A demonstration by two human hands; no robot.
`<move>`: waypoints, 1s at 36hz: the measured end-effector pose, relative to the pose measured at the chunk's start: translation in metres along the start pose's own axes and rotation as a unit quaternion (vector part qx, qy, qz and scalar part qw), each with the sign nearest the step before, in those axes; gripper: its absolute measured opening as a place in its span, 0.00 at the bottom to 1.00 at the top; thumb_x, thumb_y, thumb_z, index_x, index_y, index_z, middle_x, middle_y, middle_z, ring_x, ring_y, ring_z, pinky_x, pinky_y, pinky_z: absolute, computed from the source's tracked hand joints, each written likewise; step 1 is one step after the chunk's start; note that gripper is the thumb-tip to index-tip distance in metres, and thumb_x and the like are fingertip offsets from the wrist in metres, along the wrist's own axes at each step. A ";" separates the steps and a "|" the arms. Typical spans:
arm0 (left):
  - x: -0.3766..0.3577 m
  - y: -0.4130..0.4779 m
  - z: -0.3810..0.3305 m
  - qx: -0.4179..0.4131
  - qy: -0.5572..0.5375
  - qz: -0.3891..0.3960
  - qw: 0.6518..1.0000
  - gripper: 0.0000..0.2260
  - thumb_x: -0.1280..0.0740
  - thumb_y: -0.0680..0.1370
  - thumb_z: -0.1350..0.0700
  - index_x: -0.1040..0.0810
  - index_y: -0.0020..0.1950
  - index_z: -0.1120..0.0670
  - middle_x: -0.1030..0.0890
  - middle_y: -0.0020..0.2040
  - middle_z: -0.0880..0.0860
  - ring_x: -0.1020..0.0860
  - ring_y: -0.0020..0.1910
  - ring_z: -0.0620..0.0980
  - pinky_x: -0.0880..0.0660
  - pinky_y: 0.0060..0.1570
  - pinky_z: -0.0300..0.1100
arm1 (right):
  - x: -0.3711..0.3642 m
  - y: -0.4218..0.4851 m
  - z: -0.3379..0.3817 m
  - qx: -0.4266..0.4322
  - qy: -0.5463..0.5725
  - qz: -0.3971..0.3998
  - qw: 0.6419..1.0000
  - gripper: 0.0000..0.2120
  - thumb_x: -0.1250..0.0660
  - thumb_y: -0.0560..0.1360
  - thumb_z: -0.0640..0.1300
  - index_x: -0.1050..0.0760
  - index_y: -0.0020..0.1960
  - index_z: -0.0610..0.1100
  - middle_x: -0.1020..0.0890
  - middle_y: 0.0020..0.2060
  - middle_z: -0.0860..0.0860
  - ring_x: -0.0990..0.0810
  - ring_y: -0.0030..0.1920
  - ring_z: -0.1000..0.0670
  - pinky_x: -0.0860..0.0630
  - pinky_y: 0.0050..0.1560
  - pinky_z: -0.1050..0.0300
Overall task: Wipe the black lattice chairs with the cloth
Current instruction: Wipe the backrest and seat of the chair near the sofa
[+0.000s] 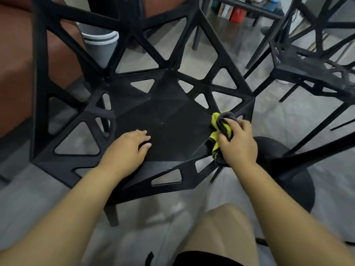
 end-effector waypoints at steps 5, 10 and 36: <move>0.009 -0.034 0.011 -0.032 0.055 -0.041 0.997 0.15 0.42 0.81 0.51 0.24 0.65 0.52 0.26 0.67 0.48 0.31 0.69 0.48 0.34 0.65 0.44 | -0.004 -0.054 0.049 0.059 0.053 -0.035 0.996 0.20 0.31 0.72 0.52 0.26 0.63 0.52 0.30 0.60 0.51 0.23 0.52 0.46 0.28 0.46 0.56; 0.008 -0.035 0.006 -0.068 0.078 -0.042 0.994 0.19 0.43 0.76 0.50 0.19 0.57 0.56 0.20 0.58 0.53 0.23 0.59 0.55 0.27 0.57 0.49 | -0.035 -0.128 0.146 0.312 0.111 0.068 0.941 0.22 0.29 0.66 0.49 0.22 0.60 0.49 0.25 0.60 0.46 0.22 0.52 0.42 0.22 0.46 0.50; 0.033 -0.065 0.022 -0.160 0.140 -0.078 0.974 0.12 0.36 0.72 0.59 0.17 0.51 0.58 0.17 0.51 0.54 0.19 0.49 0.57 0.23 0.47 0.48 | -0.057 -0.202 0.147 0.279 0.123 0.003 0.952 0.27 0.30 0.66 0.44 0.33 0.63 0.49 0.36 0.64 0.46 0.30 0.62 0.43 0.24 0.54 0.51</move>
Point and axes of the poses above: each hand's wrist, its own y-axis towards the middle knuckle, its own x-axis out of the back of the hand, z = x × y, the point moved 10 cm from there along y, towards the middle knuckle
